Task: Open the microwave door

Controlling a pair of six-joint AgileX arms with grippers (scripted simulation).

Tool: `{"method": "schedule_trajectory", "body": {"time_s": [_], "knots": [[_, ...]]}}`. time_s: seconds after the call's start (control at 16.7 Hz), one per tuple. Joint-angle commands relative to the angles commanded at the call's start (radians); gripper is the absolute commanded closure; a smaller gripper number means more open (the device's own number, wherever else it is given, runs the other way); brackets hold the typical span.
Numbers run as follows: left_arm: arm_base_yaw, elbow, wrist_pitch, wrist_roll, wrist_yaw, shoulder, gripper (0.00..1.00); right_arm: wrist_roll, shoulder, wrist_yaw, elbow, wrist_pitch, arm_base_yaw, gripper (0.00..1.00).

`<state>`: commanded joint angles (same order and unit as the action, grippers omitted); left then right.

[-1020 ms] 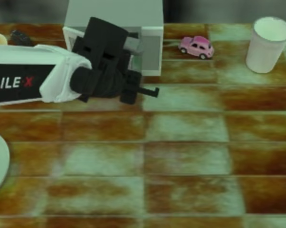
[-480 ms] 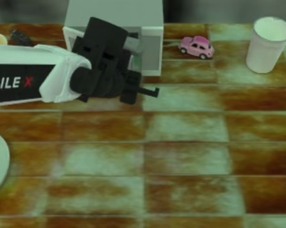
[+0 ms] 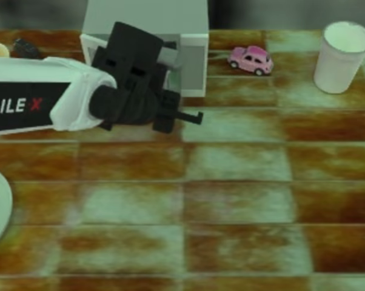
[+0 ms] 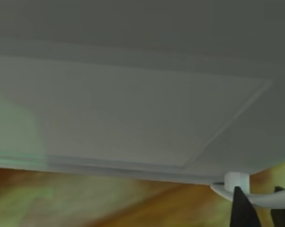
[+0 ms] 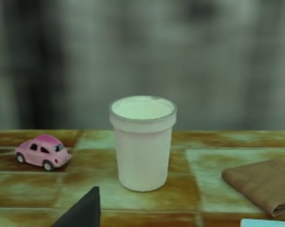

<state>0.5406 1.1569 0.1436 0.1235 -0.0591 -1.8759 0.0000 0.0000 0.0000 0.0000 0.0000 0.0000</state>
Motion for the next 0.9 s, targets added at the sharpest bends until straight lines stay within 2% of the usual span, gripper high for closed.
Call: {"method": "schedule_trajectory", "body": {"time_s": [0.3, 0.9], "knots": [[-0.022, -0.029, -0.011, -0.046, 0.026, 0.024, 1.0, 0.0, 0.0, 0.0, 0.0, 0.0, 0.0, 0.0], [-0.022, -0.029, -0.011, -0.046, 0.026, 0.024, 1.0, 0.0, 0.0, 0.0, 0.0, 0.0, 0.0, 0.0]]}}
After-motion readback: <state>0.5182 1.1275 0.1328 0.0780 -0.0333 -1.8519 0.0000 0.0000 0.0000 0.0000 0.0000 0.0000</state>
